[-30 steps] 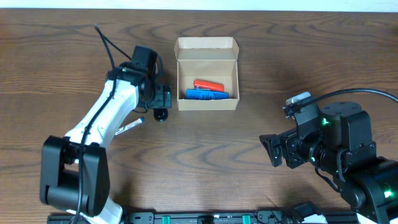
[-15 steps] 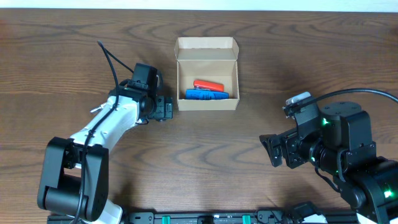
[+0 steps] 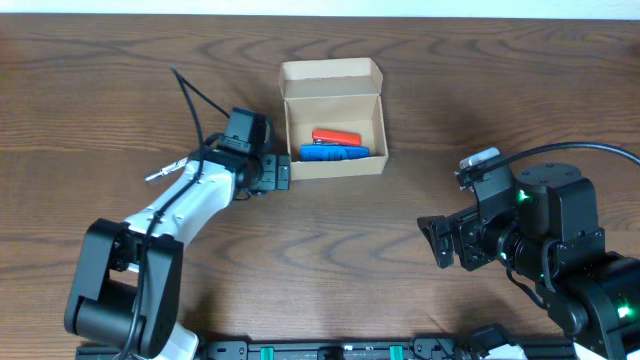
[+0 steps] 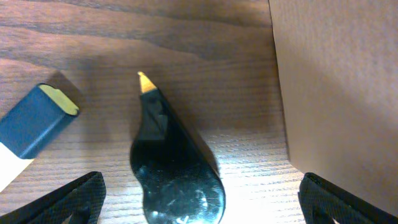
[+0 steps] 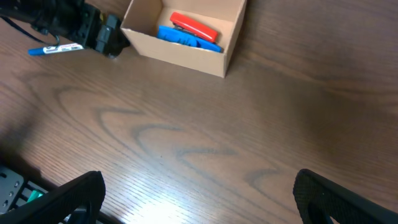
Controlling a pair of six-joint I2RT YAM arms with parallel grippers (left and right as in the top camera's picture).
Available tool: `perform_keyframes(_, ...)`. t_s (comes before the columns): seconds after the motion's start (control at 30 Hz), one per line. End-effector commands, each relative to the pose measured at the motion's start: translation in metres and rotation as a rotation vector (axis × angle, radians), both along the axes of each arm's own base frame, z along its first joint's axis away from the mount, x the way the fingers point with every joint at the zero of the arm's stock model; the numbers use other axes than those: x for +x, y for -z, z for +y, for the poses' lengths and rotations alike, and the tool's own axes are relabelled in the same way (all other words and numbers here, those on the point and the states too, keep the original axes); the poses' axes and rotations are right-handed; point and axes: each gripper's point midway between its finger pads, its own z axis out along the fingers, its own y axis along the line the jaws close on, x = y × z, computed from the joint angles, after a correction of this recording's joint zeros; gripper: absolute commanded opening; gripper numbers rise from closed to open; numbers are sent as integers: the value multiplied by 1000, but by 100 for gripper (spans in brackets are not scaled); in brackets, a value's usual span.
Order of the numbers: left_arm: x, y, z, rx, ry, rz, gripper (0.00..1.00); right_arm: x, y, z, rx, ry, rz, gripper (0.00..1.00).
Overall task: Pack container
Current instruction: 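Lower the left gripper onto the black correction-tape dispenser and grasp it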
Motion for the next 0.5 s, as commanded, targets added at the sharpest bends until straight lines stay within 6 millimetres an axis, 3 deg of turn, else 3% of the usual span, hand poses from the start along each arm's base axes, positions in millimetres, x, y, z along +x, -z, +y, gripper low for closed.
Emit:
perform_keyframes(0.0, -4, 13, 8, 62, -48, 18, 100, 0, 1, -1, -7, -7, -2, 99)
perform_keyframes(0.1, -3, 15, 11, 63, -74, 22, 100, 0, 1, -1, -7, -7, -2, 99)
perform_keyframes(0.13, -3, 16, 12, 63, -77, 23, 94, 0, 1, -1, -7, -7, -2, 99)
perform_keyframes(0.47, -2, 34, 13, 74, -78, 51, 82, 0, 1, -1, -7, -7, -2, 99)
